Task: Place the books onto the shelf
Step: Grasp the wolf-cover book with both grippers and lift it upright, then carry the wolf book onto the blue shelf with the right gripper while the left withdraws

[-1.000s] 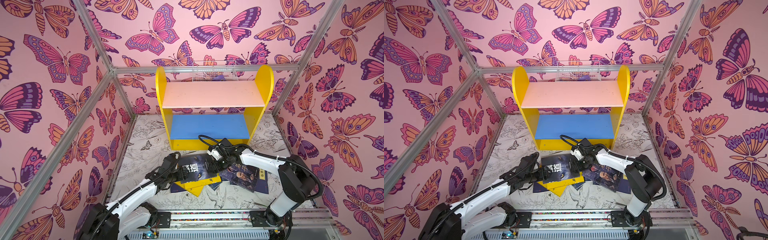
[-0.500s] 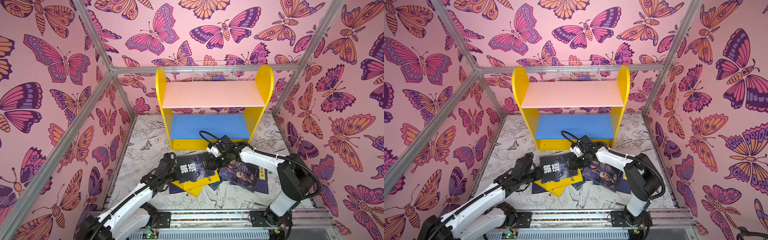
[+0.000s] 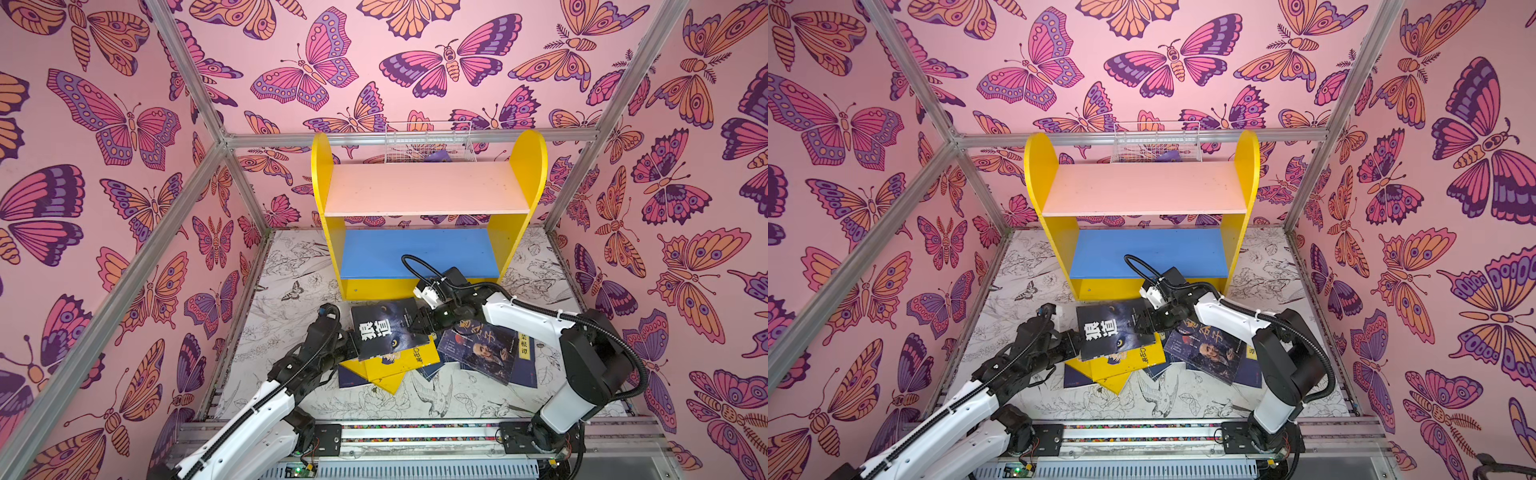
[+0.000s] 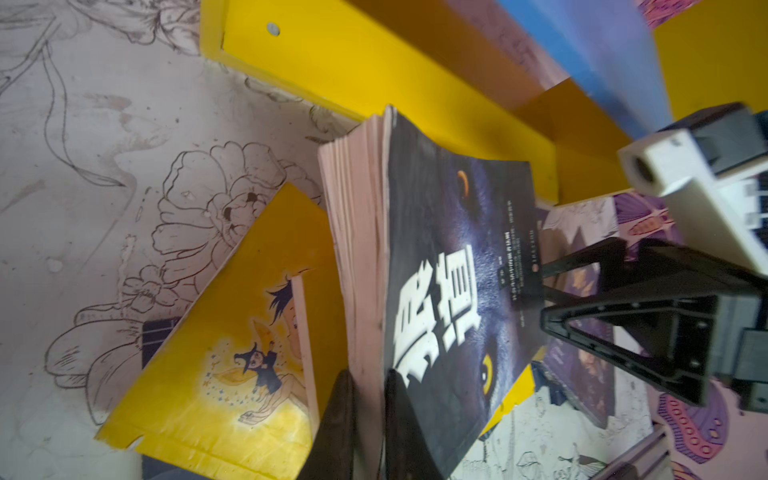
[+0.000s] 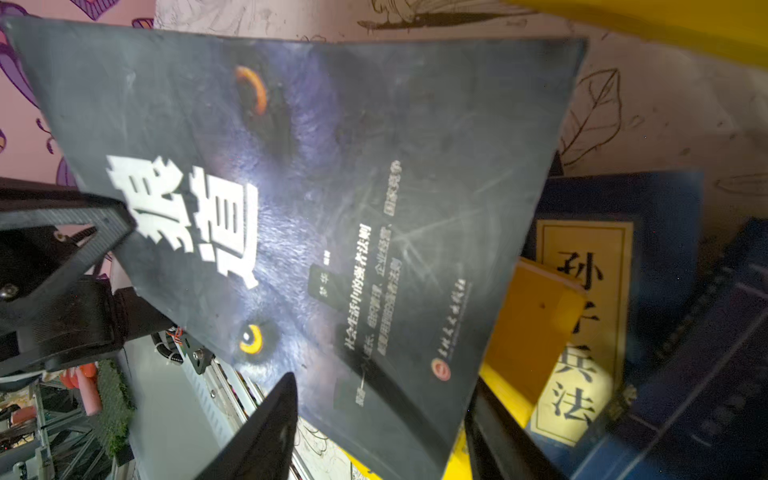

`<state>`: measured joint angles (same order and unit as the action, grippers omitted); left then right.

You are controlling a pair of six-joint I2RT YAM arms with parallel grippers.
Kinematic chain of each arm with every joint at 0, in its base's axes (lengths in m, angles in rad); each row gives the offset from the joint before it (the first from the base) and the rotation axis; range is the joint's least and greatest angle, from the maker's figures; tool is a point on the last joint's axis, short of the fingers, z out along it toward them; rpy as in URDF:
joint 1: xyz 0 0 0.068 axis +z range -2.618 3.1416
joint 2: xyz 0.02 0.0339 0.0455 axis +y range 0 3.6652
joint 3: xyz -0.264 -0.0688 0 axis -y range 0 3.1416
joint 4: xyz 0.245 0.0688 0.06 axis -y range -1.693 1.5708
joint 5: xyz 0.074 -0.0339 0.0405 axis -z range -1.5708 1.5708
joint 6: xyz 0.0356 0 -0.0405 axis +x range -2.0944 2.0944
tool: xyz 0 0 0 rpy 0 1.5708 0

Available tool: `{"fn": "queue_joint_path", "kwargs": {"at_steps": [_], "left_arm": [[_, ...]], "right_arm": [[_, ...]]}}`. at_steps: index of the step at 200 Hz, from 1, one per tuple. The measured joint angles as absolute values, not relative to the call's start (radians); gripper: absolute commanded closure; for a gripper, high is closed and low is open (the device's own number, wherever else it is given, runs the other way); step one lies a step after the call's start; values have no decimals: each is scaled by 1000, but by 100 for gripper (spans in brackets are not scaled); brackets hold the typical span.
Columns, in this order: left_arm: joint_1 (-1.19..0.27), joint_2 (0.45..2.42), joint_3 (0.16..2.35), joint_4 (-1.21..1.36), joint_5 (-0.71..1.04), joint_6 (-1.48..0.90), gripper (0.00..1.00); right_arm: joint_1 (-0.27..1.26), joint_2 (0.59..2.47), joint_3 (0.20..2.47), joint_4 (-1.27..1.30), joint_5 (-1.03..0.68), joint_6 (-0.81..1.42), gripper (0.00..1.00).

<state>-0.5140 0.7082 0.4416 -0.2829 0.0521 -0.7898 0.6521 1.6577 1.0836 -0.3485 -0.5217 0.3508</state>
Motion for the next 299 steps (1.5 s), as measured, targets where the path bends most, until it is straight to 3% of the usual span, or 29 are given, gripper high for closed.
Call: {"fn": "queue_joint_path", "kwargs": {"at_steps": [71,153,218,289,296,299], "left_arm": [[-524,438,387,-97,58,-842,100],[-524,406,375,65,96,-823,100],[-524,462,374,165,116,-824,100],[-523,518,351,262,76,-824,100],[-523,522,349,262,69,-828,90],[-523,524,348,261,66,-829,76]], "right_arm": [[555,1507,973,-155,-712,436,27],[437,1434,851,112,-819,652,29],[437,1434,821,383,-898,827,46],[440,1375,781,529,-937,937,88],[441,1360,781,531,-937,936,90],[442,1354,781,531,-936,933,90]]}}
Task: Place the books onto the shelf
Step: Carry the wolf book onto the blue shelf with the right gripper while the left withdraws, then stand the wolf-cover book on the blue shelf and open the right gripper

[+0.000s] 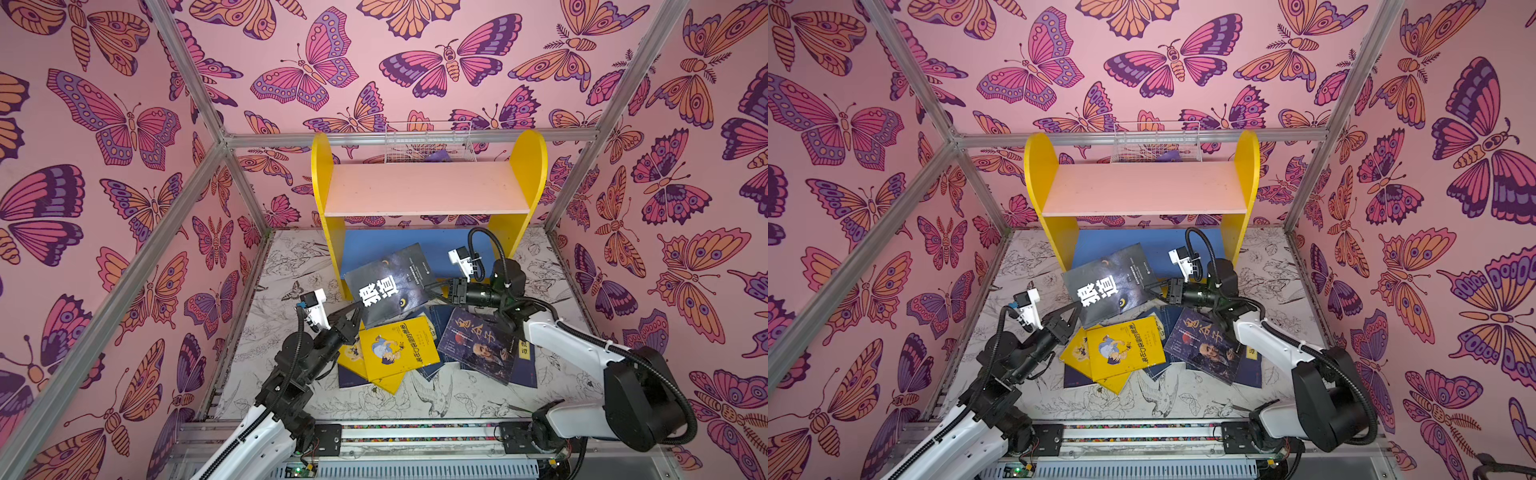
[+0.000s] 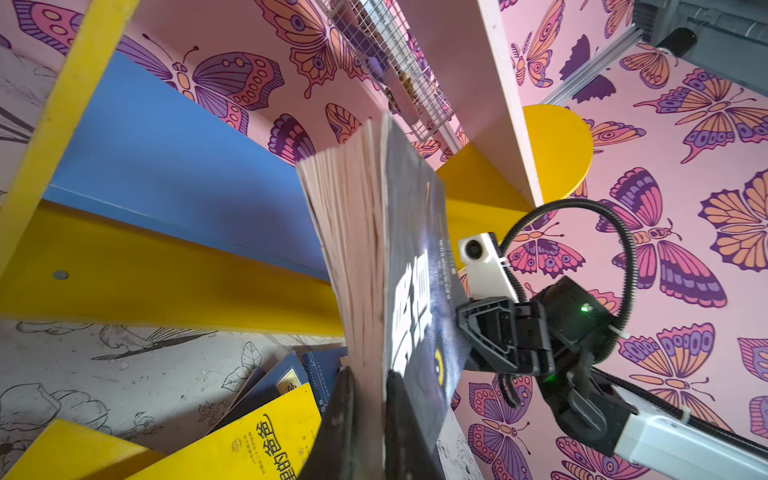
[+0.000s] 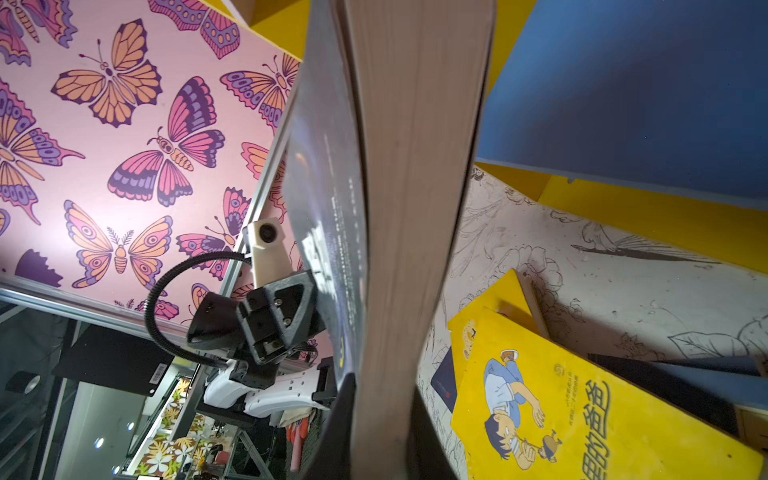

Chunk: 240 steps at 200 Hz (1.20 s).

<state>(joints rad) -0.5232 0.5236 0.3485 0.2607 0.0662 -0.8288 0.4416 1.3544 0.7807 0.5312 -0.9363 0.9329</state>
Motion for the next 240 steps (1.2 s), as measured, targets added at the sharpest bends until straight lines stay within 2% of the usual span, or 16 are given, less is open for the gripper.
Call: {"fn": "queue_joint_path", "kwargs": {"at_steps": [10,16,23,30,61,117,162,203,240], "left_arm": [[-524,528,349,261,57,-834,43],[-524,528,349,258,47,-836,28],[-524,527,349,253,35,-842,17],[-524,527,349,244,19,-847,13],[-524,484,353,121,-118,-903,10],[-524,327,362,-336,-419,-1118,11],[-524,314,360,-533,-445,-1195,11],[-524,316,355,-575,-444,-1210,11],[-524,317,355,-578,-439,-1210,11]], "right_arm": [[444,1342,781,529,-934,927,93],[446,1339,781,529,-931,927,94],[448,1338,781,529,-927,927,96],[450,1338,781,527,-916,927,97],[455,1377,781,551,-839,957,100],[455,1539,854,684,-699,1048,100],[476,1669,967,721,-547,1050,100],[546,1789,1070,662,-455,1044,100],[575,1806,1121,591,-431,1044,100]]}}
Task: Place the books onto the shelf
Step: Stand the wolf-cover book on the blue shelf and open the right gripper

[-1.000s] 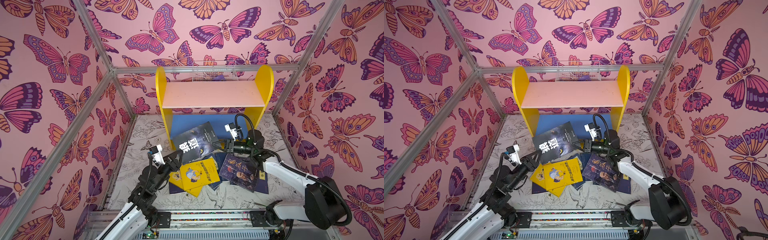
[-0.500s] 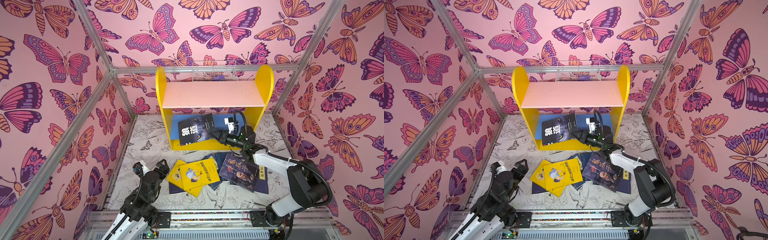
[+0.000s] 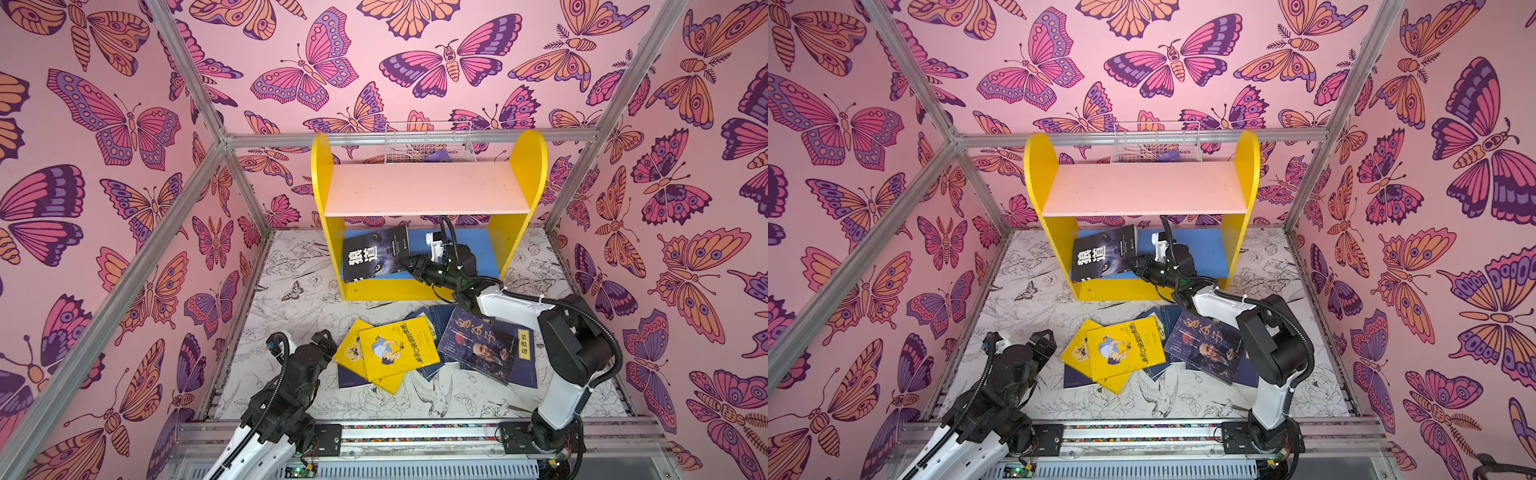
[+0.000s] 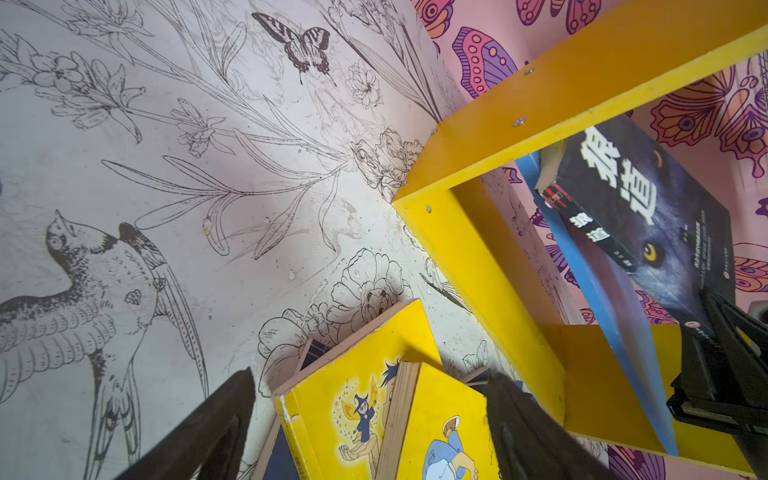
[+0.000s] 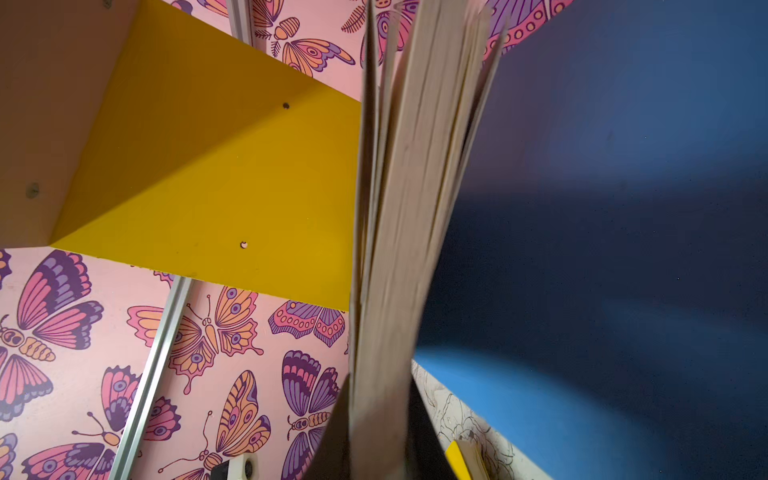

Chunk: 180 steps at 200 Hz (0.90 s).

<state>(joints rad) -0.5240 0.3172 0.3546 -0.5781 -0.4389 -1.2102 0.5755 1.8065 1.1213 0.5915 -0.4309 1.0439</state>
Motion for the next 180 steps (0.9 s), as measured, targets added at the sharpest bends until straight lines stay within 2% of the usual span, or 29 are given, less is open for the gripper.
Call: {"fn": "queue_joint_path", "kwargs": {"at_steps": [161,180], "left_arm": [[-524,338,318,-583,-410,-1213,9],[-524,338,318,-583,-408,-1213,9]], "right_arm": [[594,1911,1155,652,-324,1183,100],[594,1913,1158,649,-324,1185,95]]}}
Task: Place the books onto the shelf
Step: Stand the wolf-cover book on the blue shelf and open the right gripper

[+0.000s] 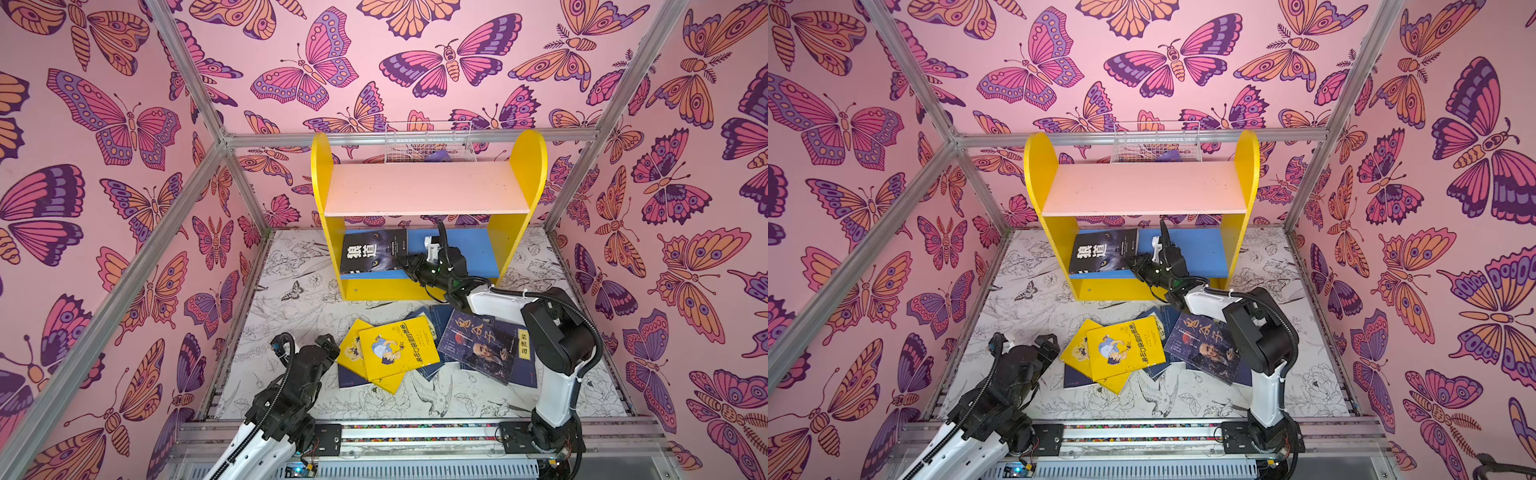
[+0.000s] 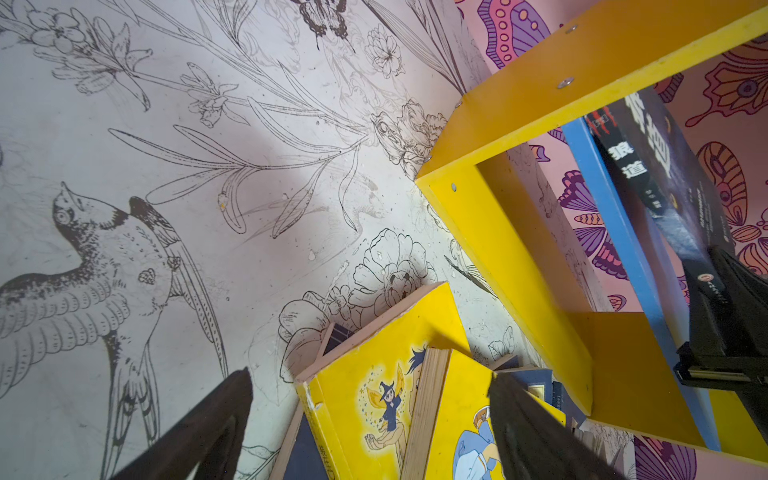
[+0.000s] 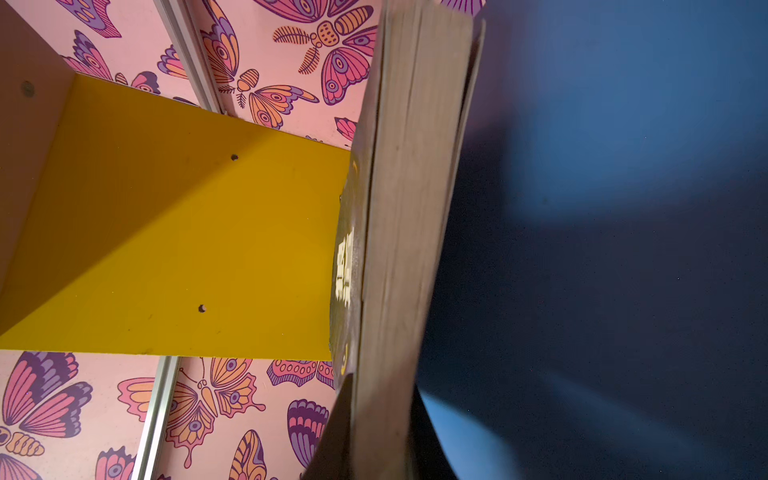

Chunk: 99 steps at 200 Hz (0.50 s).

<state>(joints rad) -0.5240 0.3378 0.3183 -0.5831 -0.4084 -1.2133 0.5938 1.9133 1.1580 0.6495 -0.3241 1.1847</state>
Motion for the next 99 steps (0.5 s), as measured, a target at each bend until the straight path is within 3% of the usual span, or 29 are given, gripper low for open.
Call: {"fn": "queue_joint_path", "kwargs": {"at_steps": [12,26,57,78,99], "left_arm": [[-524,338,318,-581,-408,-1213,9],[-524,339,318,-578,-408,-1213,9],[-524,349,318,-576,-408,-1213,9],[-524,355,318,-575,-408,-1214,9],[-524,359,318,-571,-407,-1214,9]], "right_arm": [[593,1913,1171,629,-324,1180,84],[593,1913,1195,590,-321,1165,63],[615,1913,1287,371,-283,1046,34],[641,1910,1394,181,-225,958,20],[665,1911,1495,-20,-155,868,16]]}}
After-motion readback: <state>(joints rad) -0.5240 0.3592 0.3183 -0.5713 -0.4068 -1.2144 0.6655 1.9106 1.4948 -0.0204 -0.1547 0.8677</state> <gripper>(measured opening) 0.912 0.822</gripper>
